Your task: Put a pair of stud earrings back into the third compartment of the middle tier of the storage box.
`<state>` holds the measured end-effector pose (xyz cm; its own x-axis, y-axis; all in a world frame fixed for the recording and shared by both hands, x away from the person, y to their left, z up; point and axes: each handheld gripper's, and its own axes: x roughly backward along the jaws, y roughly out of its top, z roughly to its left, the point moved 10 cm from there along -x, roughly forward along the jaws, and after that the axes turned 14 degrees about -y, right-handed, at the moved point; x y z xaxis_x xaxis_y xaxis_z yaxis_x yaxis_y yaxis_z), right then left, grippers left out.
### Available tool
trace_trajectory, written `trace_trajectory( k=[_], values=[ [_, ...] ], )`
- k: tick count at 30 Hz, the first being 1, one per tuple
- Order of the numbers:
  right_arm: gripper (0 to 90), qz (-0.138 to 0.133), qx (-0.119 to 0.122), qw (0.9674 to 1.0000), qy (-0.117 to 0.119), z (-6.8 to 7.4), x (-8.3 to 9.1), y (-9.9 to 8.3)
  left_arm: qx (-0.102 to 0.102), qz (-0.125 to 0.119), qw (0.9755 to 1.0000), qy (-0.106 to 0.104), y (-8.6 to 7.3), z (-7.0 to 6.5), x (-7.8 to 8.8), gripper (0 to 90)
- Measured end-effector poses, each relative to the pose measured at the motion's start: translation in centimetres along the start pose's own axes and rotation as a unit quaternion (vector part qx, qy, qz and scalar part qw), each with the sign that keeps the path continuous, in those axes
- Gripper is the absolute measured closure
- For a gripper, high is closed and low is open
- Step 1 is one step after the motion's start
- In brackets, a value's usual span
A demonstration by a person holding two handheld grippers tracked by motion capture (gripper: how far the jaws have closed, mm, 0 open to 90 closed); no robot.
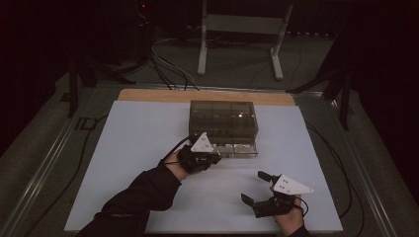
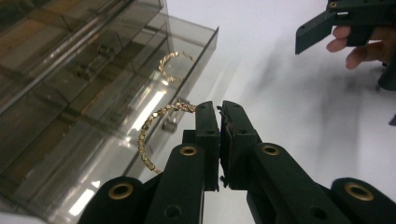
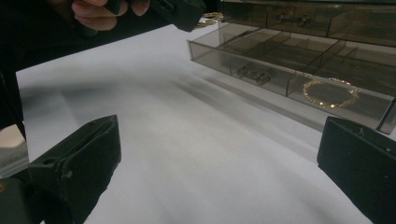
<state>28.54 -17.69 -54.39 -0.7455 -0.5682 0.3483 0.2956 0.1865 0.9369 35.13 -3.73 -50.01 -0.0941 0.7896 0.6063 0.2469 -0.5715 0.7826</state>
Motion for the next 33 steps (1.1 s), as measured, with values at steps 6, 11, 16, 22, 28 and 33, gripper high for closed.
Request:
trace_trajectory(
  k=[6, 11, 16, 22, 28, 33],
  values=[
    [0.0, 0.0, 0.001, 1.0, -0.001, 0.0, 0.0, 0.0, -0.002, -0.006, 1.0, -0.003, 1.1, 0.3, -0.8, 87.9],
    [0.0, 0.001, 0.003, 1.0, -0.001, 0.0, 0.0, -0.1, -0.004, -0.01, 0.9999, -0.009, 2.2, 0.4, -1.5, 87.8],
    [0.0, 0.001, 0.003, 1.0, -0.001, 0.1, 0.1, -0.1, -0.007, -0.006, 0.9998, -0.015, 3.3, 0.5, -2.2, 87.8],
    [0.0, 0.001, 0.001, 1.0, 0.0, 0.0, 0.1, -0.1, -0.009, -0.021, 0.9994, -0.026, 5.0, 0.7, -2.9, 87.8],
    [0.0, 0.0, 0.001, 1.0, 0.0, 0.0, 0.1, 0.0, -0.011, -0.022, 0.9992, -0.033, 6.1, 0.8, -3.7, 87.8],
    [0.0, 0.001, 0.001, 1.0, 0.0, 0.0, 0.2, -0.1, -0.014, -0.019, 0.9991, -0.035, 6.8, 0.8, -4.6, 87.8]
  ],
)
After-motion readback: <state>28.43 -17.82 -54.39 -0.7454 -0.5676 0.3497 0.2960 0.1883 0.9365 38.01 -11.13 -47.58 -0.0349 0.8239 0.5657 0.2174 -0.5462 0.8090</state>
